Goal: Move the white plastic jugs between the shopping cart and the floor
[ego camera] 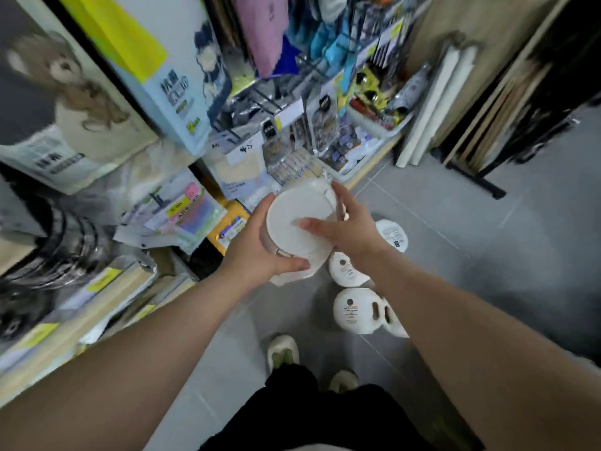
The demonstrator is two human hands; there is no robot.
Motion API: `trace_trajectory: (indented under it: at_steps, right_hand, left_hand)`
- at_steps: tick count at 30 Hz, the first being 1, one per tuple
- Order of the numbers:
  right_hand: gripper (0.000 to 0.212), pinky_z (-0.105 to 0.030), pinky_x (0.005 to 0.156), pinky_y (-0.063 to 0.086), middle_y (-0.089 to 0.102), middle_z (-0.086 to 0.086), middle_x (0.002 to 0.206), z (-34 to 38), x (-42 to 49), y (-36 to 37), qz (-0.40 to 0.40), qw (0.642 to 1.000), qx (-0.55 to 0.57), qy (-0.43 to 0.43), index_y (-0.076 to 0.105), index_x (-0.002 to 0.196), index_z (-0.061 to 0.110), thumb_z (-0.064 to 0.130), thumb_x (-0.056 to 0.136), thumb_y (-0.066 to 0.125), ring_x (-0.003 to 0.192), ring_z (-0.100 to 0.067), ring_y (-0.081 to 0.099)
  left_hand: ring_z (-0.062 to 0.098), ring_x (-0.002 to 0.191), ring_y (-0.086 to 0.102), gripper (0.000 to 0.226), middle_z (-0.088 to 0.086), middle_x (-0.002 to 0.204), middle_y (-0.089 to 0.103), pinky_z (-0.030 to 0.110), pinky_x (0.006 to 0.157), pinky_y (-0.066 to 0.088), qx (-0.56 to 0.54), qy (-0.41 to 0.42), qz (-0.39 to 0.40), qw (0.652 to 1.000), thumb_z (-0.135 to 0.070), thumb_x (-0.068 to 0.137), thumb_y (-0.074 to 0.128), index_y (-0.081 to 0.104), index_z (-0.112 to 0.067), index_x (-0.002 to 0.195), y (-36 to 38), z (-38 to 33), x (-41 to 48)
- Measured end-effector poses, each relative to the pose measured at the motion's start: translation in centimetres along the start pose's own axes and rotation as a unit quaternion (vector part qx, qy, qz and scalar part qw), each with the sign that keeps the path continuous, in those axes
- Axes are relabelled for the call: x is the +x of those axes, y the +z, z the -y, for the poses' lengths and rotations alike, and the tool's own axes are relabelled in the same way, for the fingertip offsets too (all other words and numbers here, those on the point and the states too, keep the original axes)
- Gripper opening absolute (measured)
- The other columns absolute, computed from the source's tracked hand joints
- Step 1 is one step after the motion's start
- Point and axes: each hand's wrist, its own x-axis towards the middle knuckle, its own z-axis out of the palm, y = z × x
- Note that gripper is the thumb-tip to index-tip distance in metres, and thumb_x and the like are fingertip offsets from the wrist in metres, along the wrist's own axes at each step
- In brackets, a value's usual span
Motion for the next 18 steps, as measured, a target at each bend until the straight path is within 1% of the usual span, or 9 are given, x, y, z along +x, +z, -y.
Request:
trace_trajectory:
  at_steps: [4,6,10,11,13,14,16,17,18]
  right_hand:
    - [0.107,-0.051,0.095,0.051,0.051,0.007,0.135,3.9,-2.9,1.1,0.008,0.999,-0.027,-0.032,0.037,0.144,0.039,0.041,0.053,0.092,0.121,-0.02,0.054]
    - [0.106,-0.05,0.094,0.053,0.052,0.008,0.134,5.0,-3.6,1.4,0.011,0.998,-0.034,-0.055,0.039,0.143,0.04,0.044,0.051,0.092,0.119,-0.02,0.055]
    - [0.096,-0.049,0.092,0.053,0.049,0.009,0.13,6.8,-4.3,1.3,0.053,0.993,-0.059,-0.083,0.039,0.142,0.039,0.037,0.06,0.089,0.117,-0.021,0.054]
    - [0.095,-0.05,0.093,0.053,0.049,0.008,0.13,7.4,-4.5,1.3,0.072,0.991,-0.068,-0.088,0.039,0.142,0.04,0.037,0.061,0.089,0.117,-0.022,0.053]
    - [0.096,-0.051,0.092,0.053,0.051,0.008,0.131,8.4,-4.9,1.7,0.121,0.985,-0.079,-0.097,0.042,0.14,0.041,0.038,0.057,0.089,0.118,-0.024,0.054]
    - [0.092,-0.051,0.09,0.054,0.054,0.009,0.127,8.7,-5.1,1.9,0.148,0.98,-0.087,-0.102,0.045,0.135,0.042,0.039,0.054,0.089,0.116,-0.024,0.055]
    - [0.08,-0.049,0.088,0.055,0.058,0.014,0.117,9.3,-5.8,2.5,0.194,0.967,-0.113,-0.122,0.049,0.127,0.043,0.033,0.059,0.089,0.113,-0.02,0.058]
    - [0.075,-0.047,0.089,0.055,0.057,0.016,0.115,9.6,-6.3,2.8,0.214,0.96,-0.122,-0.133,0.05,0.127,0.041,0.029,0.064,0.088,0.112,-0.017,0.058]
    - [0.077,-0.045,0.092,0.054,0.055,0.017,0.116,9.7,-6.6,3.2,0.233,0.954,-0.127,-0.141,0.048,0.133,0.038,0.027,0.068,0.087,0.111,-0.014,0.056]
  left_hand:
    - [0.0,0.124,0.038,0.119,-0.023,0.131,0.042,0.024,0.1,0.033,-0.004,0.025,-0.037,0.999,-0.022,0.052,0.094,0.026,-0.037,0.148,-2.3,-3.3,-3.2]
    - [-0.003,0.12,0.035,0.118,-0.025,0.13,0.038,0.019,0.095,0.031,-0.003,0.032,-0.055,0.998,-0.02,0.055,0.093,0.024,-0.036,0.149,-3.1,-4.7,-4.5]
    - [-0.004,0.117,0.033,0.116,-0.032,0.122,0.037,-0.003,0.074,0.033,-0.032,0.022,-0.102,0.994,-0.016,0.058,0.092,0.025,-0.037,0.15,-3.5,-6.6,-6.9]
    - [-0.003,0.117,0.034,0.116,-0.034,0.121,0.037,-0.001,0.08,0.034,-0.039,0.017,-0.122,0.992,-0.017,0.057,0.092,0.025,-0.038,0.149,-3.4,-6.9,-7.6]
    - [0.002,0.121,0.038,0.114,-0.035,0.12,0.04,0.018,0.098,0.037,-0.054,0.002,-0.163,0.985,-0.019,0.053,0.094,0.03,-0.042,0.145,-3.2,-7.3,-9.1]
    - [0.004,0.122,0.041,0.112,-0.038,0.118,0.042,0.025,0.102,0.038,-0.069,-0.003,-0.189,0.979,-0.019,0.05,0.095,0.033,-0.047,0.14,-2.9,-7.3,-9.9]
    - [0.008,0.12,0.049,0.11,-0.037,0.117,0.047,0.033,0.104,0.043,-0.102,-0.017,-0.239,0.966,-0.027,0.041,0.096,0.036,-0.058,0.128,-2.3,-7.2,-11.8]
    - [0.007,0.117,0.052,0.108,-0.036,0.116,0.051,0.036,0.102,0.046,-0.114,-0.021,-0.26,0.959,-0.031,0.036,0.095,0.038,-0.062,0.123,-2.1,-7.2,-12.9]
    - [0.003,0.113,0.054,0.103,-0.035,0.114,0.054,0.037,0.1,0.048,-0.124,-0.023,-0.28,0.952,-0.032,0.035,0.093,0.04,-0.066,0.117,-1.9,-7.0,-13.9]
